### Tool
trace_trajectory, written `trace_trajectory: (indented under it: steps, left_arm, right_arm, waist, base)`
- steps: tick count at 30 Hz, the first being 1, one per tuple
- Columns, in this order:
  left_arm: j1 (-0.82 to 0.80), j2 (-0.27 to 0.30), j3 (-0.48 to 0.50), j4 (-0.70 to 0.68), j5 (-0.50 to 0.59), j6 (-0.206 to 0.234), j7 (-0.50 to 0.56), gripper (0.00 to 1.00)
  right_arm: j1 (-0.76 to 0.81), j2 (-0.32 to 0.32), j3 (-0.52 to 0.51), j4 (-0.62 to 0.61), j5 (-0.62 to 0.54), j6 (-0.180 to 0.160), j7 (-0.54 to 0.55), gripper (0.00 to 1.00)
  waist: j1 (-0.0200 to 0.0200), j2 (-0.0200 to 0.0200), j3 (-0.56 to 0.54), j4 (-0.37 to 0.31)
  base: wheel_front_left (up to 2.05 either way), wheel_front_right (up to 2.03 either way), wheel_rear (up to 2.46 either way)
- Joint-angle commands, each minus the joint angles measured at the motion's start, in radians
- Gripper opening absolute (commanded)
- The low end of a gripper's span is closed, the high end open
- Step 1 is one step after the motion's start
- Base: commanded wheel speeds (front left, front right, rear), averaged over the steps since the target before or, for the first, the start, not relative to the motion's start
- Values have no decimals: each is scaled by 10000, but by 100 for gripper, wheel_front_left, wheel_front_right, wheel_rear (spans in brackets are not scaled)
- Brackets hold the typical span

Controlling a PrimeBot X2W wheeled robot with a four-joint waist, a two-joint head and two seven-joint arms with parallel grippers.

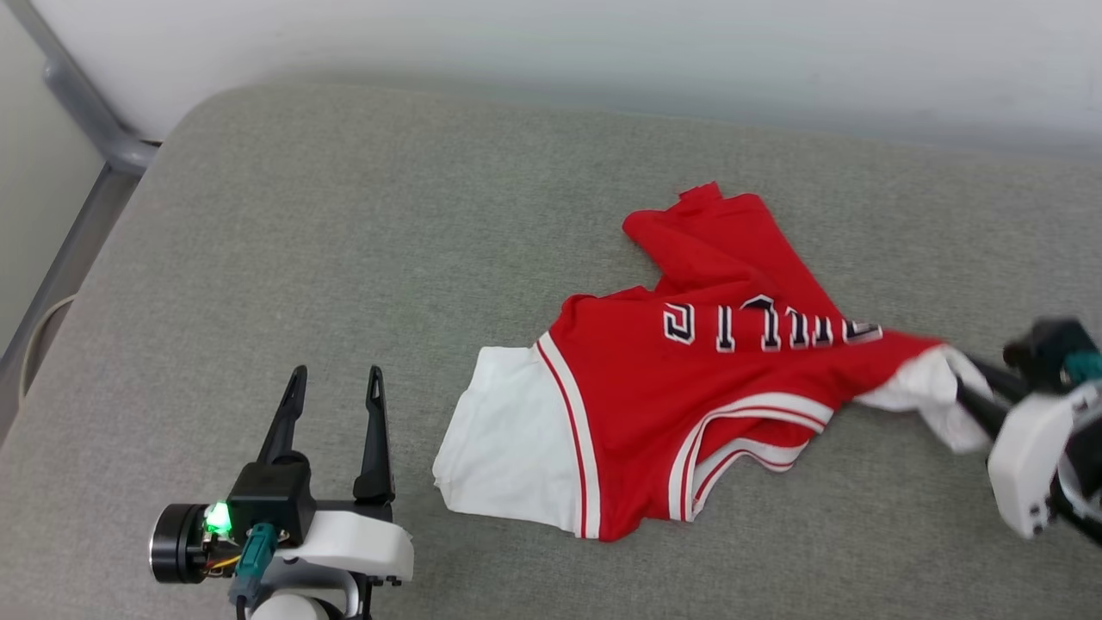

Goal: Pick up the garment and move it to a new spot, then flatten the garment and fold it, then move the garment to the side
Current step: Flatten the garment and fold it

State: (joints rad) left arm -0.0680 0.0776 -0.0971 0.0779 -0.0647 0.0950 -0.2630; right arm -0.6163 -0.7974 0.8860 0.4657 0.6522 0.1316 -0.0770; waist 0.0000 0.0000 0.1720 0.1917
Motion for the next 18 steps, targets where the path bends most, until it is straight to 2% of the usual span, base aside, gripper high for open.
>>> trace_trajectory:
  steps: [1,9,16,17,18]
  left_arm:
    - [102,-39,24,16,12,-49,-25,100]
    - [251,-73,179,16,144,-206,-25,100]
    - [334,-94,214,38,232,-294,-25,100]
    - [374,-99,247,31,230,-289,-25,100]
    - [422,-103,261,37,232,-303,-25,100]
  right_arm:
    - [197,-8,-46,59,108,-17,-82,0]
    - [2236,-111,-867,1218,398,-17,-1032,0]
    - [3531,524,-1528,2089,991,-13,-1437,0]
    - [3622,594,-1621,2105,1003,-13,-1506,12]
    - [3671,637,-1732,2117,968,-13,-1568,45]
  waist:
    - [0,0,-74,-96]
    - [0,0,-249,-643]
    - [0,0,-297,-947]
    - [0,0,-323,-1003]
    - [0,0,-347,-1056]
  base:
    - [0,0,0]
    - [0,0,0]
    - [0,0,0]
    - [0,0,0]
    - [0,0,0]
